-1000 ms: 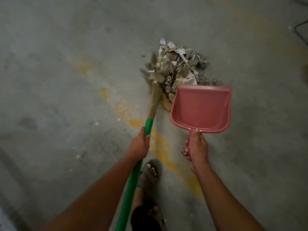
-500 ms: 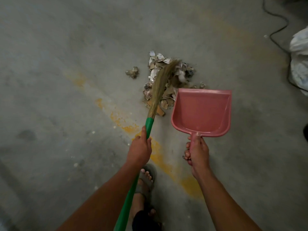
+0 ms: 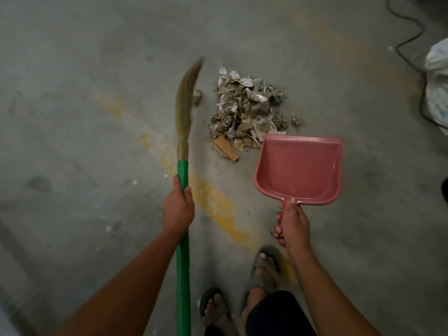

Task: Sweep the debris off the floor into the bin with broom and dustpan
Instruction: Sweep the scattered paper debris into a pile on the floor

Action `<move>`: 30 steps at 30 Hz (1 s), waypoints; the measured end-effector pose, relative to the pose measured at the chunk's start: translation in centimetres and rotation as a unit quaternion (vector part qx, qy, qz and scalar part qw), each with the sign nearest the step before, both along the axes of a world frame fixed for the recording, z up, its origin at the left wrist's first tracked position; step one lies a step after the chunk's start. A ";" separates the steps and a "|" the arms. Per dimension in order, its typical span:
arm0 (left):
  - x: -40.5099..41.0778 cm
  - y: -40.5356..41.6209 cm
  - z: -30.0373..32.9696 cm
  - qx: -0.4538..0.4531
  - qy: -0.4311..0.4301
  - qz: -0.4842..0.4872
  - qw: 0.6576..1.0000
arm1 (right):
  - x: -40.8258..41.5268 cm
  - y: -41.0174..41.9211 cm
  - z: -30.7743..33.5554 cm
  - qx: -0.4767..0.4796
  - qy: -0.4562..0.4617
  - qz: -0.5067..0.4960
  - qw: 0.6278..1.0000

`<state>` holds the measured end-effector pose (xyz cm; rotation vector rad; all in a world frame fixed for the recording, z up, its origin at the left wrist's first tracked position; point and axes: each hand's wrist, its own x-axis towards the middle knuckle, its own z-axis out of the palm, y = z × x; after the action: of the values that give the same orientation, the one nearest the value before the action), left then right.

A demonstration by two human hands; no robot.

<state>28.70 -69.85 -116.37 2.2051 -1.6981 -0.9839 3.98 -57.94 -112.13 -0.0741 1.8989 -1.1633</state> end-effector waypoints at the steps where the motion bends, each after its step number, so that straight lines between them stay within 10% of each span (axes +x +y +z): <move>1: 0.4 -1.0 -0.6 0.016 -0.016 0.010 1.000 | 0.0 0.2 -0.3 0.007 -0.001 0.006 1.000; 9: 1.3 -9.8 -4.1 0.141 -0.023 0.009 0.990 | -2.1 1.0 -3.6 0.019 -0.012 0.016 1.000; 30: -2.4 1.5 -4.1 -0.032 0.023 -0.212 0.976 | -7.6 -1.4 -3.7 -0.001 0.005 0.012 1.000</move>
<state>26.34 -68.32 -120.45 1.7991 -2.1963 -1.0400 -3.63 -59.39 -115.87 -0.1033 1.8996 -1.1511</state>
